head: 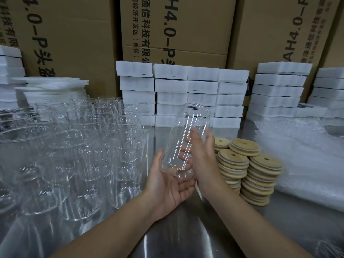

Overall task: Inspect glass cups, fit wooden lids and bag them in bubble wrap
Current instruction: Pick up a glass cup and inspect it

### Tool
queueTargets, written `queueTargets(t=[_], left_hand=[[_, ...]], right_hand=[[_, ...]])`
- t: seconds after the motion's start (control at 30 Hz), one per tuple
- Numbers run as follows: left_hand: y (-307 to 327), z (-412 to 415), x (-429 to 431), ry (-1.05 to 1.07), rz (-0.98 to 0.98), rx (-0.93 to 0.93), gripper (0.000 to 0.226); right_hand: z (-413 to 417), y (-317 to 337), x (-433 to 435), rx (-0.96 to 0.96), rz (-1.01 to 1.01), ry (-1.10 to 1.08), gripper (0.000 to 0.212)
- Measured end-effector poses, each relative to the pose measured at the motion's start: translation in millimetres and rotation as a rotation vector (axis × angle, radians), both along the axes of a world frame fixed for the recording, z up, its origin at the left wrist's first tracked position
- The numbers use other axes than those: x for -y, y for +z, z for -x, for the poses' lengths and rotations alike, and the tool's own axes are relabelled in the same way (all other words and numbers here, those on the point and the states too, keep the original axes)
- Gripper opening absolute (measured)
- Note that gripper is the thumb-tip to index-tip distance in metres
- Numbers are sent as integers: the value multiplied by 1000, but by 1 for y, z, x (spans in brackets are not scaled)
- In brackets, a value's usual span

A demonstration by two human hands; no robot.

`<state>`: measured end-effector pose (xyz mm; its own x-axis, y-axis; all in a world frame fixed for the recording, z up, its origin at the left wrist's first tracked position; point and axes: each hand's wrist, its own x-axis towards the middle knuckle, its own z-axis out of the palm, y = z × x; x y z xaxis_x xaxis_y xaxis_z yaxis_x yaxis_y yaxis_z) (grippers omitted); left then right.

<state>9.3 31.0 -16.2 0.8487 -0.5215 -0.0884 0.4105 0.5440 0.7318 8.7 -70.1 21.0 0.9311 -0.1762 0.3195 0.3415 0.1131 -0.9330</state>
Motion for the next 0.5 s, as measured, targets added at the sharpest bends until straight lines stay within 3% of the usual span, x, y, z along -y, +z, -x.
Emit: queueTargets(t=[0.17,0.33,0.5], left_hand=[[4,-2,2,210,-185,126,73],[7,7,2,406,-328,436,56],[8,6,3,483,-355,553,92]], right_hand=[[2,4,0,92,20,-45,97],[10,8,2,199,178,-70,101],[16,15,8,143,290,63,84]])
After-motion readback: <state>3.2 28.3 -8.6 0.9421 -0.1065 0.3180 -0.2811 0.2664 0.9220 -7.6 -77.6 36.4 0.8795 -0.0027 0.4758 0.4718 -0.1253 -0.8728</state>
